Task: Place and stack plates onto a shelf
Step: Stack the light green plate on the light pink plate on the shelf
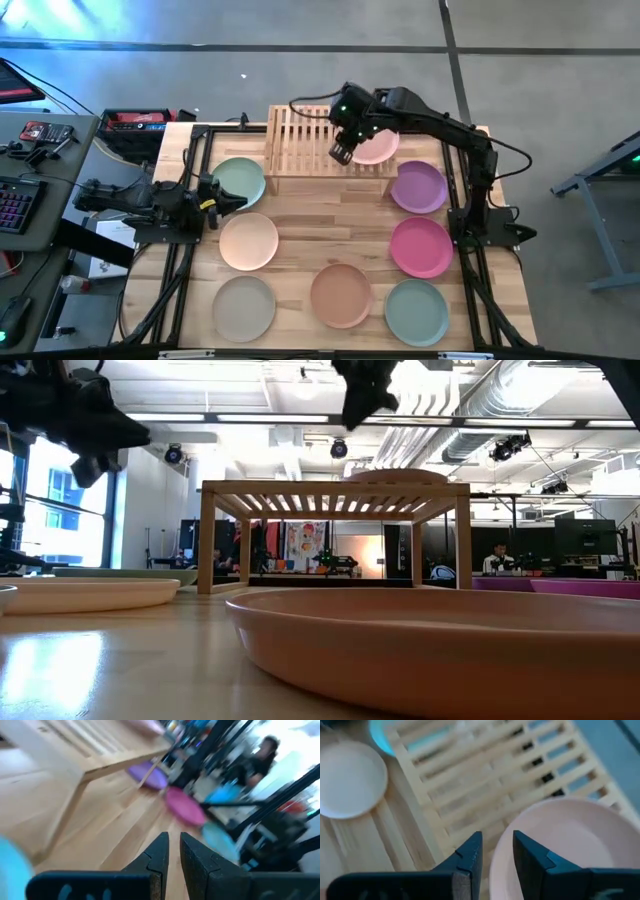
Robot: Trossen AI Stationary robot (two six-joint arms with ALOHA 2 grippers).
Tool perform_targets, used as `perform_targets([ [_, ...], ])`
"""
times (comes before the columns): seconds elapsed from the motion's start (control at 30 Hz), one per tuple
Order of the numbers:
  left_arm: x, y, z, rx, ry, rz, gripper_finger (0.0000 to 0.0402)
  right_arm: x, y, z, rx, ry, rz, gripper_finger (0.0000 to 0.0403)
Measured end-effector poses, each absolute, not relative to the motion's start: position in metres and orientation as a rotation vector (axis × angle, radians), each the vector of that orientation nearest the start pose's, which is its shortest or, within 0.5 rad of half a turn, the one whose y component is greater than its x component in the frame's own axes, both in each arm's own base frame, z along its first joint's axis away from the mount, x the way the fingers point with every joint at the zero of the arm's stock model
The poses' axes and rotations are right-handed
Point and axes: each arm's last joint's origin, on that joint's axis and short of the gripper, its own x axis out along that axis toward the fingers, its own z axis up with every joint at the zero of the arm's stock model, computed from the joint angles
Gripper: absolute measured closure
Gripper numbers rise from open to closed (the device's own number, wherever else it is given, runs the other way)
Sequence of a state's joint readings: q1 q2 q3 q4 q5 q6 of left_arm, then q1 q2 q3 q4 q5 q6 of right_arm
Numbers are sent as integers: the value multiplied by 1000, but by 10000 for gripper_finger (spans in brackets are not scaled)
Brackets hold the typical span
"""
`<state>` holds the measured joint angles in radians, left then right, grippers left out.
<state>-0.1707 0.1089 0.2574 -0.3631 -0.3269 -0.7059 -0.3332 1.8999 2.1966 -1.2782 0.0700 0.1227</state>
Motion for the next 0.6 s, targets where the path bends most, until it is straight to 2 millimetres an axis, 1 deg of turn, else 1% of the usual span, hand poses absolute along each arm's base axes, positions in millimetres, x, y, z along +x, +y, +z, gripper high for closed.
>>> perform_targets([
  [0.17, 76, -3, 225, -590, 333, 296, 367, 349, -123, 427, 231, 867, -431, 318],
  [0.3, 78, -3, 241, -532, 445, 348, 367, 345, -122, 437, 227, 834, -431, 318],
  [0.43, 89, -5, 250, -430, 575, 374, 367, 344, -121, 439, 226, 829, -431, 318],
  [0.5, 96, -6, 249, -403, 643, 394, 367, 344, -121, 439, 232, 829, -433, 318],
  [0.6, 108, -7, 242, -410, 734, 441, 367, 343, -121, 439, 241, 832, -419, 318],
])
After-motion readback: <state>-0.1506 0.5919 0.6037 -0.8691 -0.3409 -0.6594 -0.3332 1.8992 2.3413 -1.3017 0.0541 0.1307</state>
